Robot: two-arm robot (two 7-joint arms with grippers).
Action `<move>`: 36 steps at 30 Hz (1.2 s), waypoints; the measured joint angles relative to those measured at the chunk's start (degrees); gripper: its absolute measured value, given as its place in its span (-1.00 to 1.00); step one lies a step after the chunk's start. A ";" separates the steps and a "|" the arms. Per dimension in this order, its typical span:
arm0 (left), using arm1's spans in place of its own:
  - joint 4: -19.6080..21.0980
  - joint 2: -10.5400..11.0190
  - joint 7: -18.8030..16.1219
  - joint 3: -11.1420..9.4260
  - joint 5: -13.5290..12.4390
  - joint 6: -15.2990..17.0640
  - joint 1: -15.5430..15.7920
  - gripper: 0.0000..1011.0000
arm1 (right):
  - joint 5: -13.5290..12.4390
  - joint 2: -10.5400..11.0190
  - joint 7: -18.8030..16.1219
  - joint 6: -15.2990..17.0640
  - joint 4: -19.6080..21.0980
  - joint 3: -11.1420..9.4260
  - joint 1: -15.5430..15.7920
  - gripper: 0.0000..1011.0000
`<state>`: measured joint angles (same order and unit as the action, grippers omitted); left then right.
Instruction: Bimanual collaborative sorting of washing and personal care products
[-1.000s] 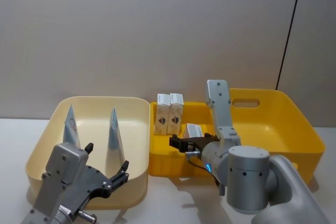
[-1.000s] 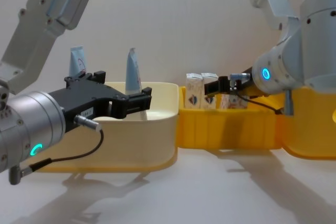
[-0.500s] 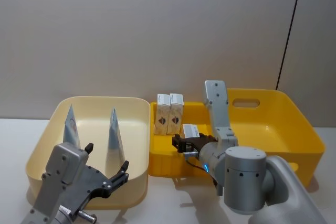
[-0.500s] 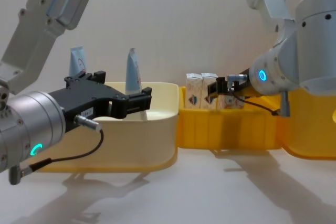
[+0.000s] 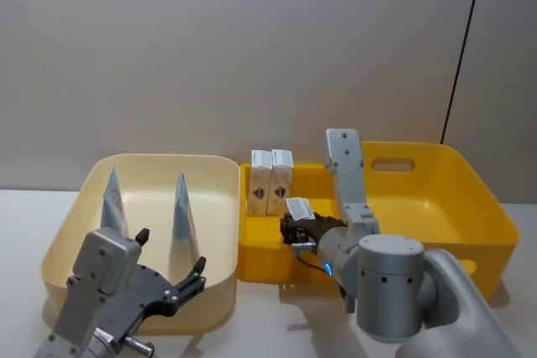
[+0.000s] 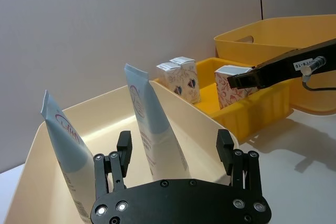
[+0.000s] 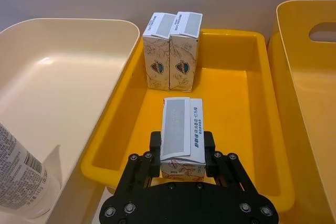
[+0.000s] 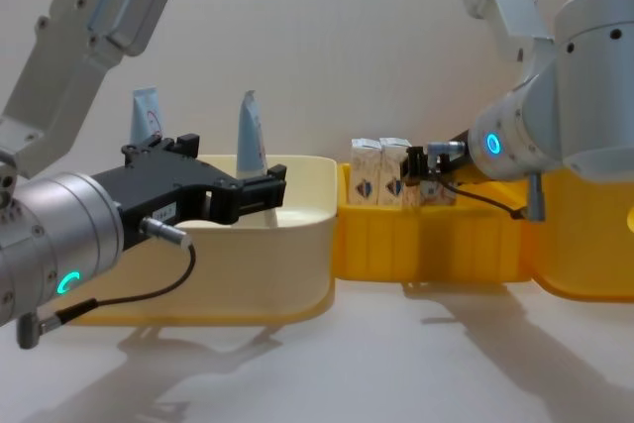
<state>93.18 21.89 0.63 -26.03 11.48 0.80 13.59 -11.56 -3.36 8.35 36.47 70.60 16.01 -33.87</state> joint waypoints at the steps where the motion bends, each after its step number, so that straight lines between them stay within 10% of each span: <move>1: 0.00 0.00 0.00 0.00 0.00 0.00 0.00 0.98 | 0.01 -0.01 0.00 -0.03 -0.02 0.00 -0.01 -0.12; 36: 0.00 0.00 0.00 0.00 0.00 0.00 0.00 0.98 | 0.05 -0.06 -0.01 -0.13 -0.13 0.00 -0.03 -0.12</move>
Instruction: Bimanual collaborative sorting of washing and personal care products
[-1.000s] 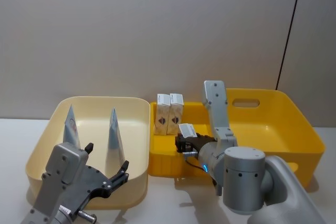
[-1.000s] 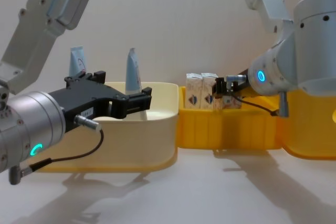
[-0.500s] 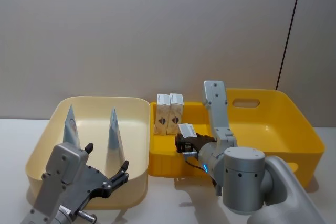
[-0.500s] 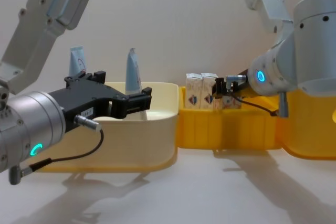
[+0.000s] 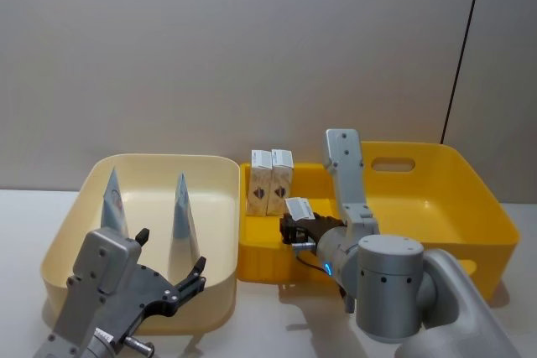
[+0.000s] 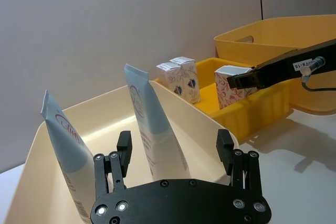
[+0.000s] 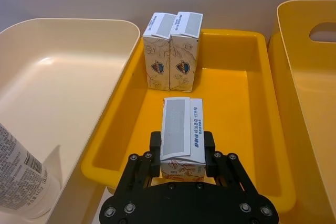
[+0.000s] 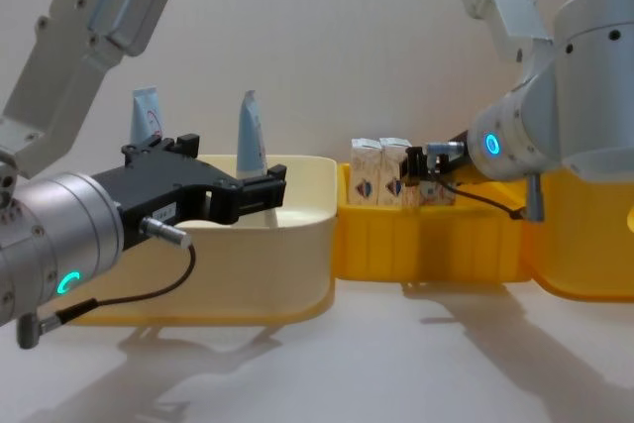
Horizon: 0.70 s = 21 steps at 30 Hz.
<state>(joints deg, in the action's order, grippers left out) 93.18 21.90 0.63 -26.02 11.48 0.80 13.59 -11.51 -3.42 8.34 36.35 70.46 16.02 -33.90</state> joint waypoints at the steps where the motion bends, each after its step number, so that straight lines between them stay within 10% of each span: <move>1: 0.00 0.00 0.00 0.00 0.00 0.00 0.00 0.98 | 0.00 0.00 0.00 0.00 0.00 0.00 0.00 -0.12; 21: 0.00 0.00 0.00 0.00 0.00 0.00 0.00 0.98 | 0.67 -0.41 0.01 -2.31 0.15 0.05 -0.62 -0.12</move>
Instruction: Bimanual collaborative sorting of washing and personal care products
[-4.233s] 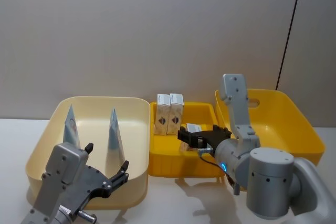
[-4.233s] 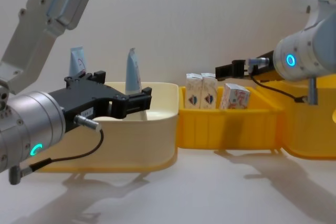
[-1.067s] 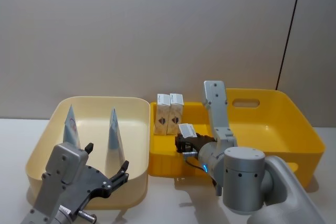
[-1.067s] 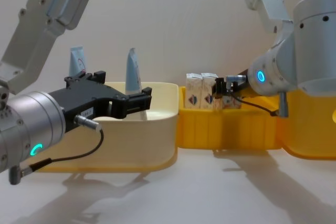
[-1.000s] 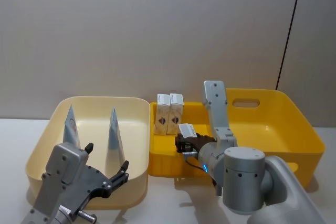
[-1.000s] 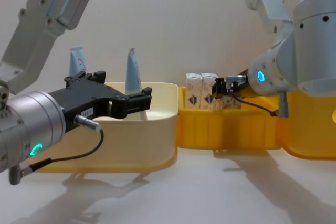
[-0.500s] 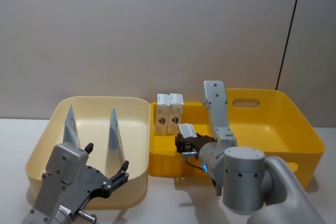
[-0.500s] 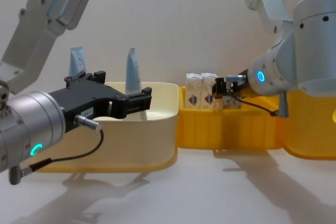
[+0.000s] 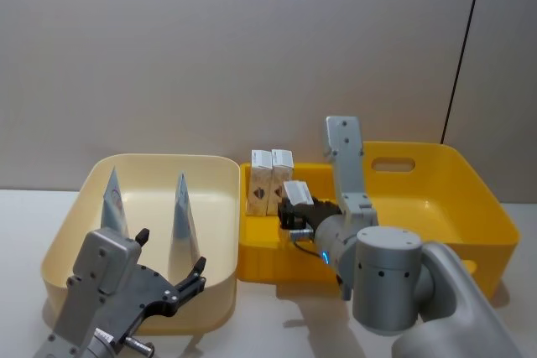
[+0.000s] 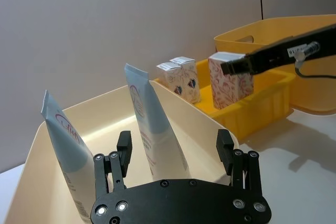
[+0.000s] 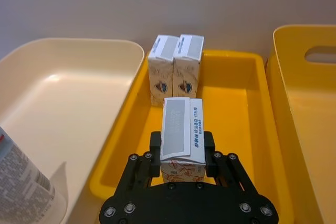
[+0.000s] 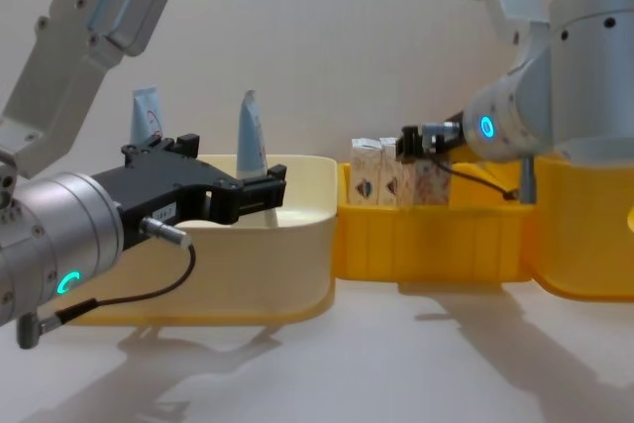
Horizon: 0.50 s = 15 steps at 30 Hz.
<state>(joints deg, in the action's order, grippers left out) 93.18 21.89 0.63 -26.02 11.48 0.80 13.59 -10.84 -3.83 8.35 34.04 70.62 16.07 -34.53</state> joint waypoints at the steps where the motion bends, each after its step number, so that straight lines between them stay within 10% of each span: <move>1: 0.00 0.00 0.00 0.00 0.00 0.00 0.00 0.98 | 0.11 -0.09 0.03 -0.58 0.17 -0.03 -0.15 -0.12; 15: 0.00 0.00 0.00 0.00 0.00 0.00 0.00 0.98 | 1.37 -0.48 0.68 -6.64 2.95 -0.83 -1.62 -0.12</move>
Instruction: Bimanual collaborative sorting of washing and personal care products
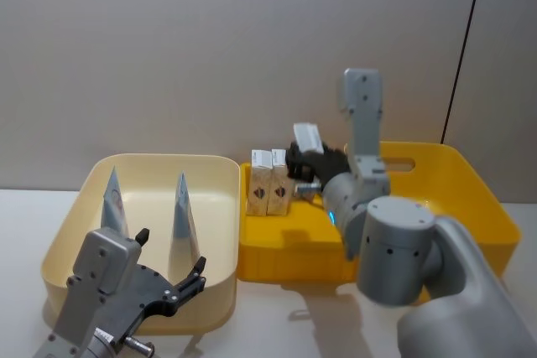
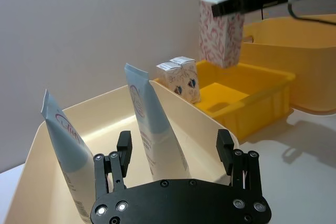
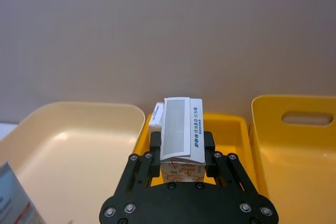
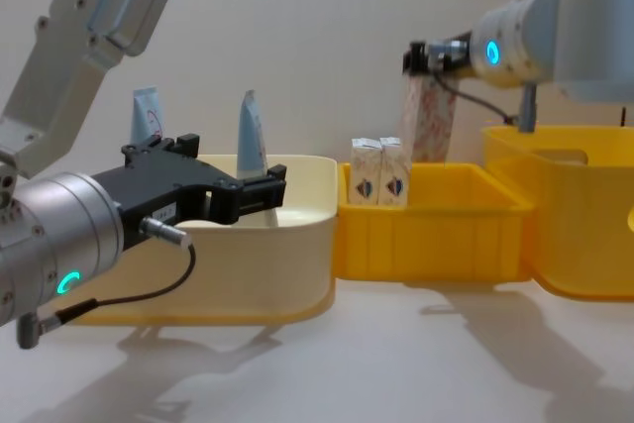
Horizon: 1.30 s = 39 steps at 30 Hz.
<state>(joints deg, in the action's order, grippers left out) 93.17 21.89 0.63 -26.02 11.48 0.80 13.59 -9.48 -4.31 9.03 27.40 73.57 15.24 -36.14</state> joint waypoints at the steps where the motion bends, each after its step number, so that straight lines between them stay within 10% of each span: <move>1: 0.00 0.00 0.00 0.00 0.00 0.00 0.00 0.98 | 0.07 0.00 0.07 -0.37 0.17 -0.08 -0.11 -0.12; 21: 0.00 0.00 0.00 0.00 0.00 0.00 0.00 0.98 | 4.07 3.94 2.73 -6.76 4.65 -4.04 -3.19 -0.12; 39: 0.00 0.00 0.00 0.00 0.00 0.00 0.00 0.98 | 3.98 7.10 -0.64 2.74 4.74 -6.44 -5.49 -0.12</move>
<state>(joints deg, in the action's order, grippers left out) 93.17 21.89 0.63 -26.03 11.48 0.80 13.59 -5.50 2.79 8.39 30.14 78.30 8.80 -41.63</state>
